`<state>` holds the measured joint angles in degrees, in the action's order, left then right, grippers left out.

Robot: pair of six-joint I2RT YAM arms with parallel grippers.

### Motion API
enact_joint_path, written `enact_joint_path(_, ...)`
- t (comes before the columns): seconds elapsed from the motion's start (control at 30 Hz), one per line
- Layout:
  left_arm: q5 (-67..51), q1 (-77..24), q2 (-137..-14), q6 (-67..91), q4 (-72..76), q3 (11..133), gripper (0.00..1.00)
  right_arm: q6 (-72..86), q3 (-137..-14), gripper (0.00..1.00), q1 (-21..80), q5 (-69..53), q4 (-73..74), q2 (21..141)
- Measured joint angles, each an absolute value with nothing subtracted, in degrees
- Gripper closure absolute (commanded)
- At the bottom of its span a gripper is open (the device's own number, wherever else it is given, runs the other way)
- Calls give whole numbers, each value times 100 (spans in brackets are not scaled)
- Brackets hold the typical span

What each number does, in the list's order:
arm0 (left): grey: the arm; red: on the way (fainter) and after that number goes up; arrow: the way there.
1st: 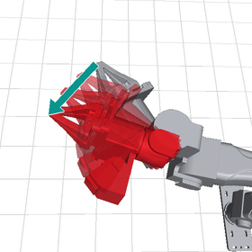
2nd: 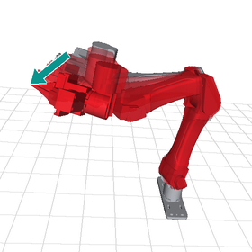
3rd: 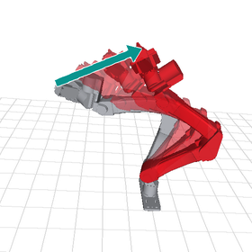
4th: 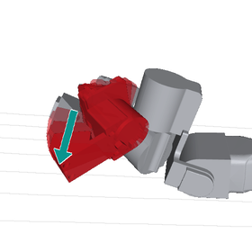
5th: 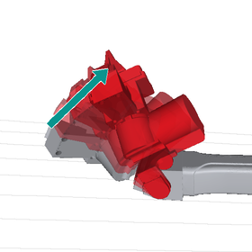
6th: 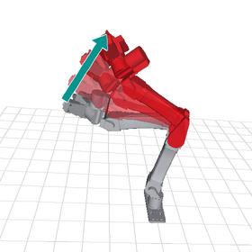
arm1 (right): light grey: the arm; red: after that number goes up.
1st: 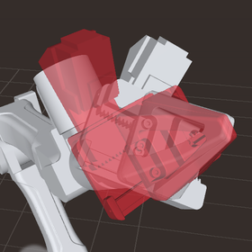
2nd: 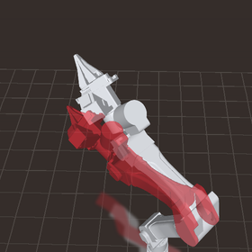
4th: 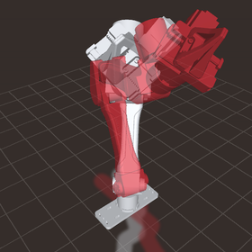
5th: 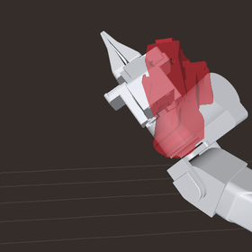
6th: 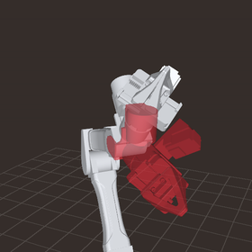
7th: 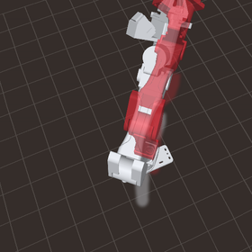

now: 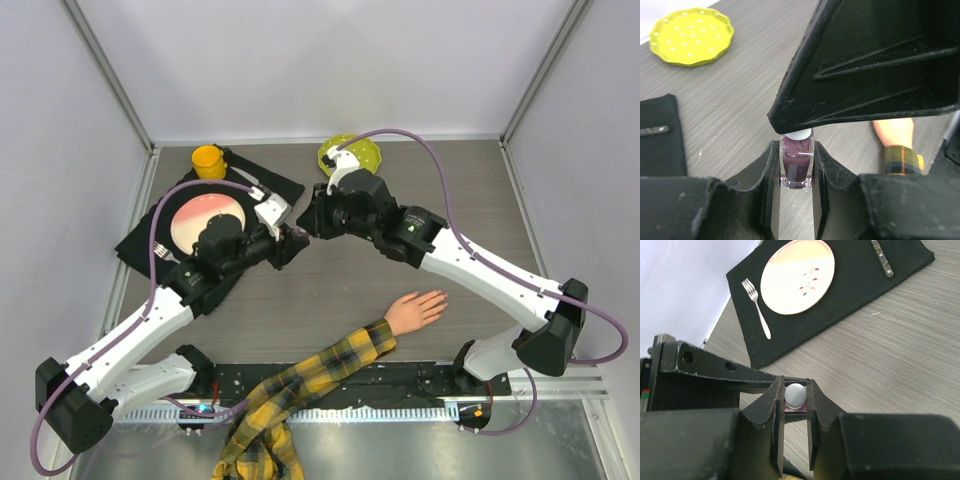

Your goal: Paint the nails

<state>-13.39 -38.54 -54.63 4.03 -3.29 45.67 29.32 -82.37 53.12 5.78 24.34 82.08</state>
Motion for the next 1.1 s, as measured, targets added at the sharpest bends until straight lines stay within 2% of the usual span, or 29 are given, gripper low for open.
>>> enact_joint_path(0.17,-1977,-3822,-5461,351,-451,4576,100,2377,-7944,99,5227,32,2401,7909)
enact_joint_path(0.53,-4401,-3802,-5341,244,-978,4595,100,1229,-6125,99,4569,-3614,884,6724)
enact_joint_path(0.73,-5105,-3778,-5234,272,-1238,4595,100,1122,-5867,99,4530,-4657,355,6709)
enact_joint_path(0.77,-5135,-3778,-5231,272,-1256,4595,100,1111,-5843,71,4525,-4703,307,6707)
enact_joint_path(0.8,-5144,-3778,-5234,270,-1262,4595,100,1111,-5826,55,4525,-4707,287,6698)
enact_joint_path(0.83,-5109,-3778,-5236,268,-1264,4595,100,1127,-5824,48,4523,-4654,292,6696)
enact_joint_path(0.93,-4681,-3833,-5245,222,-1111,4644,100,1291,-5852,32,4571,-3999,375,6702)
enact_joint_path(1.0,-4084,-3861,-5231,176,-1087,4670,100,1527,-5927,27,4587,-3153,513,6687)
enact_joint_path(1.1,-3089,-3868,-5238,117,-954,4676,100,2040,-5957,25,4600,-2099,576,6689)
